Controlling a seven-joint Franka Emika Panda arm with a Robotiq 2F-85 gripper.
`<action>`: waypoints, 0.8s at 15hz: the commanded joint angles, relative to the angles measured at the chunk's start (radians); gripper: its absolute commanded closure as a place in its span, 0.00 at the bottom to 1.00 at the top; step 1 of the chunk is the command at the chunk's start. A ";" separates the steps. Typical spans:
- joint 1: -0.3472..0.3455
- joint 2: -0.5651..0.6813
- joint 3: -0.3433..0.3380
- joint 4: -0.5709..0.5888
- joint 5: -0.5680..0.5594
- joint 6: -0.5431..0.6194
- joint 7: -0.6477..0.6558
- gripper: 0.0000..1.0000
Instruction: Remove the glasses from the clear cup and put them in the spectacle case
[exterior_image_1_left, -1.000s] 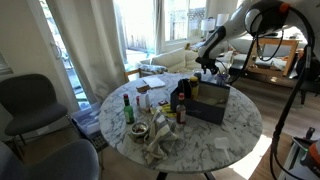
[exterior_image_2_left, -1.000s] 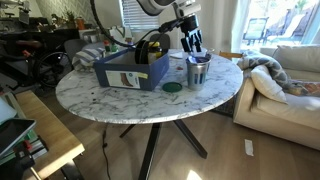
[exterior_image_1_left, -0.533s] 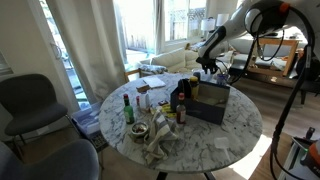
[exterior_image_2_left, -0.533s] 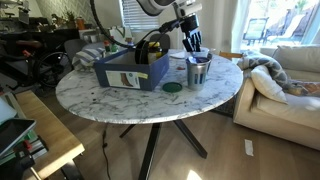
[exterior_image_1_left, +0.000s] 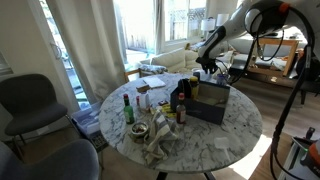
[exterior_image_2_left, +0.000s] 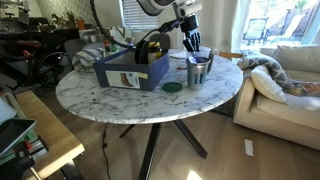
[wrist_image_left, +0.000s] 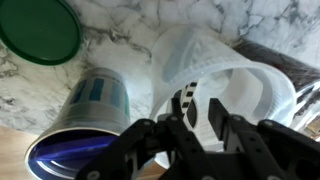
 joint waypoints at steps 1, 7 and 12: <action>-0.011 0.013 0.025 0.034 0.058 -0.080 -0.004 0.95; -0.082 -0.038 0.131 0.103 0.253 -0.289 -0.058 1.00; -0.065 -0.028 0.097 0.150 0.243 -0.366 -0.031 1.00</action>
